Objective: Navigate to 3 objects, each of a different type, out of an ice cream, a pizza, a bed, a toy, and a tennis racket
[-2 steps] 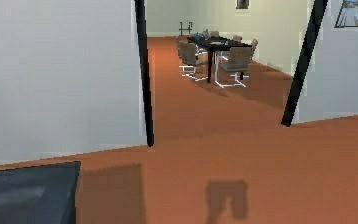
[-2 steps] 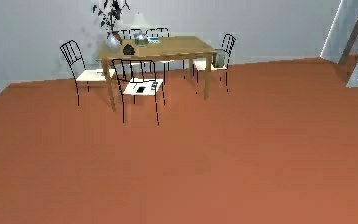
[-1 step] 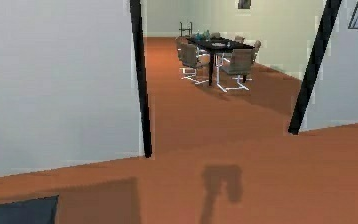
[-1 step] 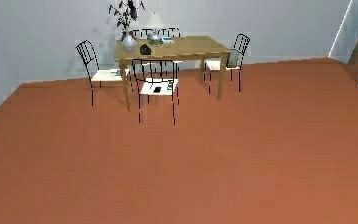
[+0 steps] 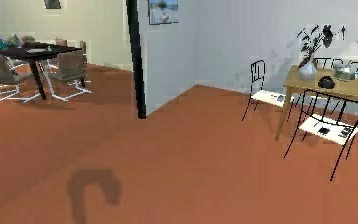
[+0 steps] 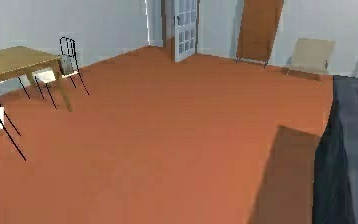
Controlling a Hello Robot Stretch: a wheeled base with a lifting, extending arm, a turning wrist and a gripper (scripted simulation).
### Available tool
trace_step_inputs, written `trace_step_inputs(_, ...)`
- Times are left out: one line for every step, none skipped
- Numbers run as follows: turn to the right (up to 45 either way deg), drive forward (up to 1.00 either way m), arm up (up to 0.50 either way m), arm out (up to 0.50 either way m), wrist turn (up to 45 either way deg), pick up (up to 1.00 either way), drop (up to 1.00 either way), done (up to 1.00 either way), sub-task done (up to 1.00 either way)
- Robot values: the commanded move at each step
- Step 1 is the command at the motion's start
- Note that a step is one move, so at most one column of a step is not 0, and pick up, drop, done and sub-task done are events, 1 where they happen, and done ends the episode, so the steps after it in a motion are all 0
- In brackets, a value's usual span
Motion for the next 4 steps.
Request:
trace_step_inputs(30.0,0.00,0.00,0.00,0.0,0.00,0.00,0.00,0.00)
trace_step_inputs(0.0,0.20,0.00,0.00,0.0,0.00,0.00,0.00,0.00)
trace_step_inputs(-45.0,0.00,0.00,0.00,0.0,0.00,0.00,0.00,0.00)
trace_step_inputs(-24.0,0.00,0.00,0.00,0.0,0.00,0.00,0.00,0.00)
